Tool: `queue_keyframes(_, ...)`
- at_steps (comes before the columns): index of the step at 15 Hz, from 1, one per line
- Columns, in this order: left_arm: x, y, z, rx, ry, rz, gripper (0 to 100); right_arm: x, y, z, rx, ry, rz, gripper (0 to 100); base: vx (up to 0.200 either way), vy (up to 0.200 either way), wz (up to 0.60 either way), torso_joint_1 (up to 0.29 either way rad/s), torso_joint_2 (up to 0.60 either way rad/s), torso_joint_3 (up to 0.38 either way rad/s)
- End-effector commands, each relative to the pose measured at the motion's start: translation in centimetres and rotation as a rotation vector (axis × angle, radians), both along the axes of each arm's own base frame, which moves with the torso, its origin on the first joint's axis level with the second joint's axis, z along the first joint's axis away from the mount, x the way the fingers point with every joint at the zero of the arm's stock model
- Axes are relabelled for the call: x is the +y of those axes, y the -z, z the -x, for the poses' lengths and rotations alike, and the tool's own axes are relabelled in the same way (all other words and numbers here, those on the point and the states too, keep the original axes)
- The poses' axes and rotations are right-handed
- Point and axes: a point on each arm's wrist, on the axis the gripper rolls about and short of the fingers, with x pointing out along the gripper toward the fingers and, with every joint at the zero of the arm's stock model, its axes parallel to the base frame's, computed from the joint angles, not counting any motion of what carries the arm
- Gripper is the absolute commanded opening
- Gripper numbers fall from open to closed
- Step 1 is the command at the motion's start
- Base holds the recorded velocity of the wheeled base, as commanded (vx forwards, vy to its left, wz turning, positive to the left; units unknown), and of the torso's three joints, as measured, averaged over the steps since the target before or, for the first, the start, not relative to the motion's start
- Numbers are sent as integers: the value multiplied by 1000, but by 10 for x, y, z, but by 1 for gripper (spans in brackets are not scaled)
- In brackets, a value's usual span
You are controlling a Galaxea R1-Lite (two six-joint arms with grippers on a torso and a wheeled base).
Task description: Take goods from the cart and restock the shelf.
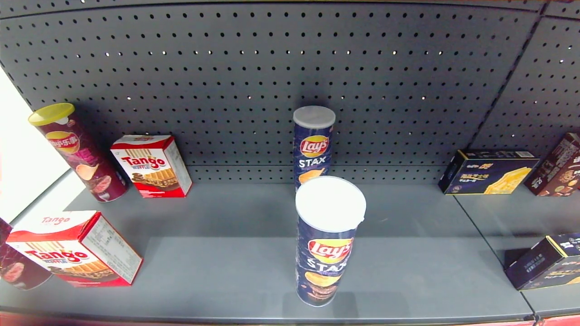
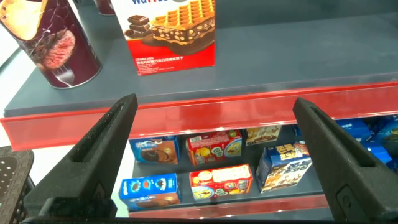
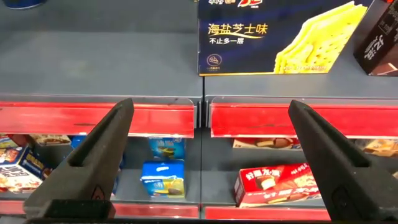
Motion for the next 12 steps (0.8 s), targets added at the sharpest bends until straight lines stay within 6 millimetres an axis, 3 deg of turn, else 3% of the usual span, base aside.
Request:
queue_keyframes(1, 0, 0, 0, -1, 0, 0, 100, 0, 0, 0, 0, 0, 0, 100, 0, 0, 0, 0, 0, 0)
queue_keyframes(8, 1, 0, 0, 0, -23, 3, 100, 0, 0, 0, -3, 11, -1, 100, 0, 0, 0, 0, 0, 0)
queue_keyframes(10, 1, 0, 0, 0, -26, 11, 100, 0, 0, 0, -3, 11, -1, 100, -200, 0, 0, 2, 2, 0)
queue_keyframes(12, 1, 0, 0, 1, -26, 22, 100, 0, 0, 0, -3, 10, 0, 100, 0, 0, 0, 0, 0, 0)
